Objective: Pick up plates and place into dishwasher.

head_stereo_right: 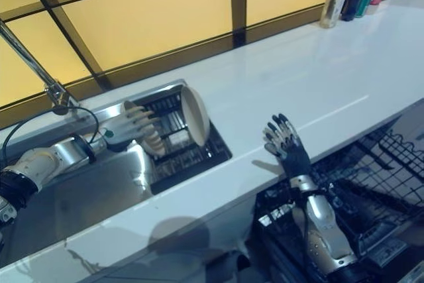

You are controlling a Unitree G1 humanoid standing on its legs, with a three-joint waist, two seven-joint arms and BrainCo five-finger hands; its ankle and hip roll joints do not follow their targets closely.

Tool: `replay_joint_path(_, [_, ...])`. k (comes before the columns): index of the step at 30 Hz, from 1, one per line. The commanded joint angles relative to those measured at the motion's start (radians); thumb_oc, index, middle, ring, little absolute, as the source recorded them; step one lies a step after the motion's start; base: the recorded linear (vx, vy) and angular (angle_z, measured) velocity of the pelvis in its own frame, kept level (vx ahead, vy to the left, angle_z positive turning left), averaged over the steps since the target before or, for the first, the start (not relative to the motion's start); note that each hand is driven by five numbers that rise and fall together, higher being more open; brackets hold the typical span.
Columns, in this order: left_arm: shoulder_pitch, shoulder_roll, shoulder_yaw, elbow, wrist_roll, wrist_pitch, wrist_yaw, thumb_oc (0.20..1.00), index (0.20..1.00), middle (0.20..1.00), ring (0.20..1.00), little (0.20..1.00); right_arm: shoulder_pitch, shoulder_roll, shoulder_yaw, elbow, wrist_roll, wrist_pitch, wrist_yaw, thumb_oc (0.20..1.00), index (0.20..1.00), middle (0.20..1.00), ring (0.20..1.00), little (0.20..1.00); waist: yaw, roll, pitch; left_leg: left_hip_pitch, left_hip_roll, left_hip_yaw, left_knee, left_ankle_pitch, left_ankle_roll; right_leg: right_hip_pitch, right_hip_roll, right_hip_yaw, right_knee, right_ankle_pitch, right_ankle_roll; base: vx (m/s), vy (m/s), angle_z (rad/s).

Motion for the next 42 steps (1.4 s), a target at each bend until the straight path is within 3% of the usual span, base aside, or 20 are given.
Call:
replay_joint_path(1, [-0.006, -0.012, 0.037, 0.072, -0.061, 0.056, -0.005, 0.454, 0.454, 0.454, 0.454, 0.454, -0.032, 0.001, 0.027, -0.079, 0.009, -0.037, 0.015, 1.000, 1.000, 1.000, 1.000, 1.000, -0.016, -0.035, -0.026, -0.102, 0.023, 0.014, 0.064, -0.028, 0.010, -0.030, -0.075, -0.014, 0.117, -0.121, 0.129, 0.01, -0.014, -0.07])
replay_joint_path(3, [-0.005, -0.022, 0.032, 0.097, -0.048, 0.059, -0.001, 0.200, 0.200, 0.200, 0.200, 0.200, -0.032, 0.002, 0.025, -0.075, 0.011, -0.037, 0.020, 1.000, 1.000, 1.000, 1.000, 1.000, -0.020, -0.035, -0.023, -0.101, 0.024, 0.017, 0.064, -0.027, 0.010, -0.030, -0.074, -0.014, 0.118, -0.120, 0.129, 0.01, -0.014, -0.12])
replay_joint_path(26, [0.033, 0.032, 0.074, 0.061, -0.009, 0.063, 0.010, 0.200, 0.200, 0.200, 0.200, 0.200, -0.029, 0.007, 0.030, -0.083, 0.025, -0.034, 0.021, 1.000, 1.000, 1.000, 1.000, 1.000, 0.000, -0.031, -0.035, -0.088, 0.026, 0.003, 0.067, -0.025, 0.004, 0.000, -0.073, -0.034, 0.106, -0.127, 0.124, 0.00, -0.003, -0.03])
replay_joint_path(30, [0.038, 0.045, 0.092, 0.047, -0.066, 0.064, 0.035, 0.200, 0.200, 0.200, 0.200, 0.200, -0.028, 0.005, 0.033, -0.081, 0.030, -0.037, 0.019, 1.000, 1.000, 1.000, 1.000, 1.000, 0.007, -0.031, -0.041, -0.084, 0.024, 0.001, 0.066, -0.027, 0.005, 0.006, -0.073, -0.037, 0.102, -0.128, 0.123, 0.00, 0.000, 0.00])
replay_joint_path(37, [0.075, 0.074, 0.189, -0.037, -0.318, 0.006, 0.054, 0.200, 0.200, 0.200, 0.200, 0.200, -0.014, 0.015, 0.028, -0.078, 0.036, -0.049, 0.032, 1.000, 1.000, 1.000, 1.000, 1.000, 0.026, -0.032, -0.054, -0.079, 0.023, -0.006, 0.059, -0.026, 0.002, 0.014, -0.070, -0.037, 0.093, -0.128, 0.121, 0.00, 0.000, 0.00])
replay_joint_path(42, [0.079, 0.113, 0.253, -0.108, -0.369, -0.021, 0.070, 0.200, 0.200, 0.200, 0.200, 0.200, -0.010, 0.019, 0.018, -0.073, 0.043, -0.057, 0.050, 1.000, 1.000, 1.000, 1.000, 1.000, 0.040, -0.033, -0.066, -0.078, 0.021, -0.016, 0.055, -0.025, 0.000, 0.018, -0.070, -0.043, 0.089, -0.129, 0.119, -0.04, 0.007, 0.00])
